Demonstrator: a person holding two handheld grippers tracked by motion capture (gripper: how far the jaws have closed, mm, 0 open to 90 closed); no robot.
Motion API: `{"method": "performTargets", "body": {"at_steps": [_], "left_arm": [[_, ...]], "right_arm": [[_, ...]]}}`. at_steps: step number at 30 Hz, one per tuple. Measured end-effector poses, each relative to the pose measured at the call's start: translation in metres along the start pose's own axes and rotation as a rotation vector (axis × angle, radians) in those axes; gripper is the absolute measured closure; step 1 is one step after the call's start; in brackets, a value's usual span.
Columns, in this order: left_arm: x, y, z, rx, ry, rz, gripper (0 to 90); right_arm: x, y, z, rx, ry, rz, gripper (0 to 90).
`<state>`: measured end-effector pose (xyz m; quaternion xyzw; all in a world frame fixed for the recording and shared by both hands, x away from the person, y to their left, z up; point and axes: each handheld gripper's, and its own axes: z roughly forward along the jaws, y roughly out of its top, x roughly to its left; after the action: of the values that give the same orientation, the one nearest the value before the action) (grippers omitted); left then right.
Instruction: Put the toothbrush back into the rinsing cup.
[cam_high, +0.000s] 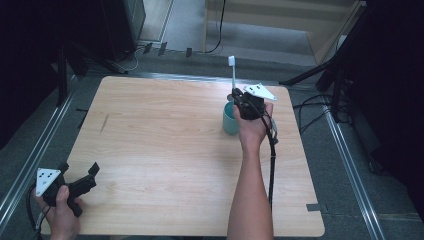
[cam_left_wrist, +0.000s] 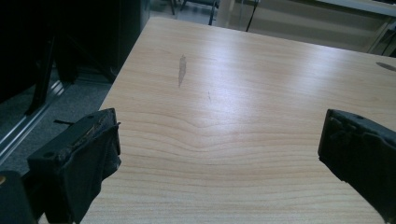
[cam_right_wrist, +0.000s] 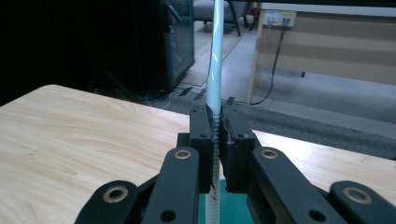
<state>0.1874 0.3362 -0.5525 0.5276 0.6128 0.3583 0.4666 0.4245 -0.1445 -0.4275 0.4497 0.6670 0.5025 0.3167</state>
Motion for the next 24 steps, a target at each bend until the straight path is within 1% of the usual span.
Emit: {"method": "performTargets", "body": {"at_steps": [2, 4, 5, 7, 10, 11, 14, 18, 21, 24], "left_arm": [[0.0, 0.0, 0.0, 0.0, 0.0, 0.0, 0.0], [0.0, 0.0, 0.0, 0.0, -0.001, -0.002, 0.0], [0.0, 0.0, 0.0, -0.001, -0.001, -0.001, 0.0], [0.0, 0.0, 0.0, 0.0, -0.001, 0.0, 0.0], [0.0, 0.0, 0.0, 0.0, -0.001, 0.001, 0.0], [0.0, 0.0, 0.0, 0.001, -0.001, 0.002, 0.0], [0.0, 0.0, 0.0, 0.001, 0.0, 0.002, 0.0], [-0.001, 0.0, 0.0, 0.003, 0.001, 0.004, 0.0], [-0.001, 0.0, 0.0, 0.003, 0.001, 0.006, 0.0], [0.0, 0.0, 0.0, 0.002, 0.001, 0.004, 0.0]], "right_arm": [[-0.004, -0.006, 0.001, -0.022, -0.003, 0.033, 84.7], [-0.008, -0.012, 0.002, -0.037, -0.021, 0.049, 84.6], [-0.009, -0.014, 0.002, -0.036, -0.023, 0.055, 84.7], [-0.01, -0.018, 0.002, -0.021, -0.038, 0.046, 84.6], [-0.013, -0.026, 0.001, -0.007, -0.046, 0.06, 84.6], [-0.014, -0.028, 0.001, -0.006, -0.044, 0.076, 84.6], [-0.017, -0.037, 0.001, 0.017, -0.057, 0.06, 84.6], [-0.02, -0.045, 0.002, 0.036, -0.051, 0.062, 84.6], [-0.017, -0.048, 0.004, 0.057, -0.052, 0.046, 84.5], [-0.016, -0.049, 0.006, 0.067, -0.048, 0.047, 84.5]]}}
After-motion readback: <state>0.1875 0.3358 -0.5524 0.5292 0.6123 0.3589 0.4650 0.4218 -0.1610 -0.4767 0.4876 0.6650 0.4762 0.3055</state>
